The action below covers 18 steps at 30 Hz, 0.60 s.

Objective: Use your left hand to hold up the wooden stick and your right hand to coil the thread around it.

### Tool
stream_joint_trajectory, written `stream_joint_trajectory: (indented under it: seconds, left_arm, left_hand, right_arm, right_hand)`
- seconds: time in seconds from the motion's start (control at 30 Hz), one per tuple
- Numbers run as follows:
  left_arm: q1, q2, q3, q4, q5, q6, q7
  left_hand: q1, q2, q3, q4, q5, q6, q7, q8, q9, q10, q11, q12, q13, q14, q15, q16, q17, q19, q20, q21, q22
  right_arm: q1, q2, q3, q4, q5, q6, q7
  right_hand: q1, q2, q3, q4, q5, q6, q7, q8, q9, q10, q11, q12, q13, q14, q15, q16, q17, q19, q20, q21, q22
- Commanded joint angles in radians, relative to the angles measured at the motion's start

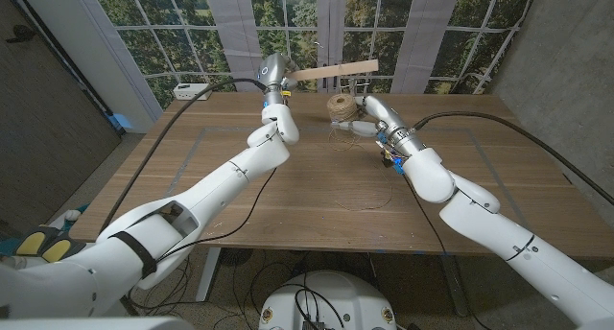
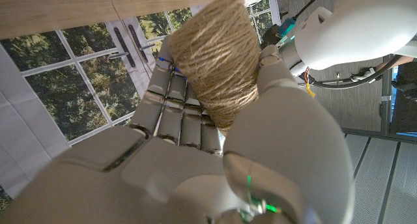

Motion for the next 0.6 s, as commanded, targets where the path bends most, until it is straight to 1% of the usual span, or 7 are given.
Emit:
stream_joint_trajectory:
  seconds: [0.03, 0.17, 0.2, 0.37, 0.4, 0.57, 0.6]
  left_arm:
    - [0.033, 0.005, -0.04, -0.06, -0.047, 0.016, -0.006]
    - [0.041, 0.01, -0.056, -0.074, -0.077, -0.006, -0.02]
    - [0.042, 0.006, -0.059, -0.077, -0.08, 0.004, -0.02]
    - [0.054, 0.011, -0.077, -0.098, -0.107, -0.02, -0.025]
    - [0.055, 0.007, -0.08, -0.102, -0.109, -0.009, -0.022]
    - [0.057, 0.016, -0.078, -0.125, -0.105, 0.003, -0.027]
    - [0.058, 0.019, -0.079, -0.124, -0.106, -0.01, -0.023]
  left_hand:
    - [0.051, 0.059, 0.021, 0.013, 0.012, 0.047, 0.04, -0.005, 0.002, 0.012, 0.001, -0.003, 0.007, 0.217, -0.247, 0.002, 0.264, 0.003, -0.001, 0.011, 0.003]
    - [0.05, 0.058, 0.023, 0.013, 0.016, 0.049, 0.038, -0.007, 0.003, 0.013, 0.001, -0.005, 0.008, 0.217, -0.246, 0.0, 0.266, 0.004, 0.0, 0.014, 0.002]
    - [0.05, 0.057, 0.023, 0.013, 0.017, 0.05, 0.04, -0.008, 0.003, 0.013, 0.002, -0.005, 0.009, 0.217, -0.246, -0.001, 0.267, 0.005, 0.0, 0.015, 0.002]
    - [0.049, 0.055, 0.024, 0.013, 0.021, 0.052, 0.041, -0.01, 0.003, 0.015, 0.004, -0.006, 0.011, 0.219, -0.246, -0.002, 0.268, 0.004, 0.002, 0.017, 0.001]
    - [0.049, 0.055, 0.024, 0.013, 0.022, 0.052, 0.042, -0.011, 0.003, 0.016, 0.004, -0.006, 0.012, 0.219, -0.246, -0.003, 0.269, 0.004, 0.003, 0.018, 0.001]
    - [0.049, 0.053, 0.027, 0.013, 0.026, 0.056, 0.043, -0.014, 0.004, 0.017, 0.005, -0.008, 0.014, 0.221, -0.246, -0.005, 0.272, 0.002, 0.004, 0.02, 0.0]
    - [0.049, 0.053, 0.027, 0.013, 0.027, 0.056, 0.042, -0.015, 0.004, 0.017, 0.005, -0.008, 0.015, 0.221, -0.246, -0.005, 0.272, 0.003, 0.004, 0.021, 0.0]
  right_arm:
    - [0.017, 0.004, -0.037, 0.043, 0.039, -0.03, 0.014]
    - [0.021, 0.002, -0.042, 0.05, 0.048, -0.038, 0.015]
    - [0.021, 0.002, -0.043, 0.052, 0.051, -0.04, 0.014]
    - [0.022, 0.001, -0.046, 0.065, 0.065, -0.051, 0.01]
    - [0.023, 0.002, -0.047, 0.069, 0.068, -0.054, 0.009]
    - [0.033, 0.007, -0.052, 0.096, 0.089, -0.073, 0.009]
    - [0.036, 0.008, -0.054, 0.104, 0.094, -0.076, 0.01]
  right_hand:
    - [0.034, 0.065, 0.154, 0.076, 0.005, 0.34, -0.236, 0.006, 0.004, 0.197, -0.148, 0.008, 0.002, 0.257, -0.318, 0.006, 0.004, -0.069, -0.066, 0.009, -0.001]
    - [0.035, 0.065, 0.154, 0.075, 0.005, 0.339, -0.232, 0.006, 0.004, 0.197, -0.146, 0.006, 0.002, 0.256, -0.316, 0.004, 0.003, -0.071, -0.066, 0.011, -0.001]
    - [0.035, 0.065, 0.154, 0.074, 0.005, 0.341, -0.233, 0.006, 0.004, 0.197, -0.145, 0.006, 0.002, 0.256, -0.317, 0.004, 0.004, -0.07, -0.066, 0.012, -0.001]
    - [0.036, 0.065, 0.154, 0.073, 0.005, 0.341, -0.234, 0.006, 0.004, 0.198, -0.145, 0.006, 0.003, 0.257, -0.318, 0.004, 0.004, -0.071, -0.066, 0.014, -0.001]
    - [0.035, 0.065, 0.153, 0.074, 0.005, 0.341, -0.232, 0.006, 0.004, 0.199, -0.15, 0.006, 0.003, 0.258, -0.317, 0.005, 0.005, -0.071, -0.066, 0.016, -0.001]
    - [0.035, 0.065, 0.154, 0.073, 0.005, 0.342, -0.232, 0.007, 0.004, 0.201, -0.148, 0.005, 0.003, 0.258, -0.318, 0.003, 0.003, -0.072, -0.065, 0.018, -0.002]
    - [0.038, 0.065, 0.155, 0.071, 0.005, 0.342, -0.232, 0.006, 0.004, 0.201, -0.143, 0.005, 0.003, 0.258, -0.318, 0.003, 0.004, -0.072, -0.065, 0.019, -0.002]
